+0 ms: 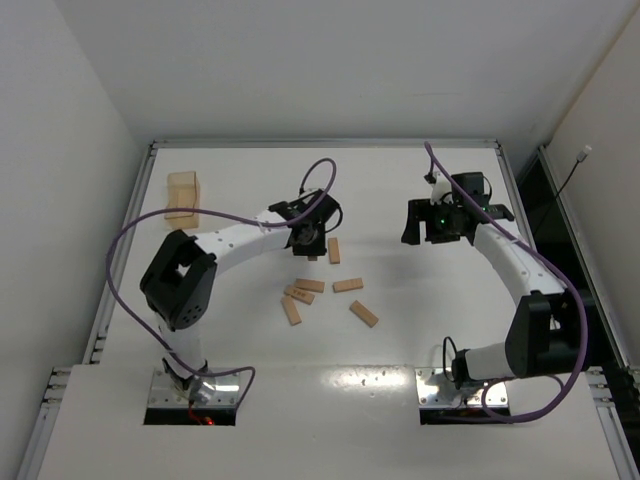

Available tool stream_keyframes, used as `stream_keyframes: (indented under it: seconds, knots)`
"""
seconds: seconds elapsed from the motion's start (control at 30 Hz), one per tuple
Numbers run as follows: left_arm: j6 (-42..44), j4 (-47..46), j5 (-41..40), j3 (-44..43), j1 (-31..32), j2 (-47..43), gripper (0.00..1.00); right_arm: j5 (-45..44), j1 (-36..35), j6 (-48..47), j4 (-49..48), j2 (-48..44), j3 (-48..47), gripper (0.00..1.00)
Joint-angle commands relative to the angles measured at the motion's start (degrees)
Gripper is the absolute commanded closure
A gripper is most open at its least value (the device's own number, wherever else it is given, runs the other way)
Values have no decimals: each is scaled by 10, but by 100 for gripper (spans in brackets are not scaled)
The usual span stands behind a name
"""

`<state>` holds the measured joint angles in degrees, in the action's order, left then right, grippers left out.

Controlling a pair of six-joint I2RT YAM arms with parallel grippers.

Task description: Build the wood block tower

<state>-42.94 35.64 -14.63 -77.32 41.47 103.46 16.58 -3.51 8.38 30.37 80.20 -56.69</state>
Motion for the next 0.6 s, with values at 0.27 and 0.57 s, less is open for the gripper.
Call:
stream_keyframes:
  seconds: [0.27, 0.57]
  knots:
    - [-36, 19, -40, -84, 33, 78, 100, -1, 2, 10, -23, -22, 13, 28]
    - [-42, 24, -46, -121, 38, 120, 100, -1, 2, 16, -29, -22, 18, 28]
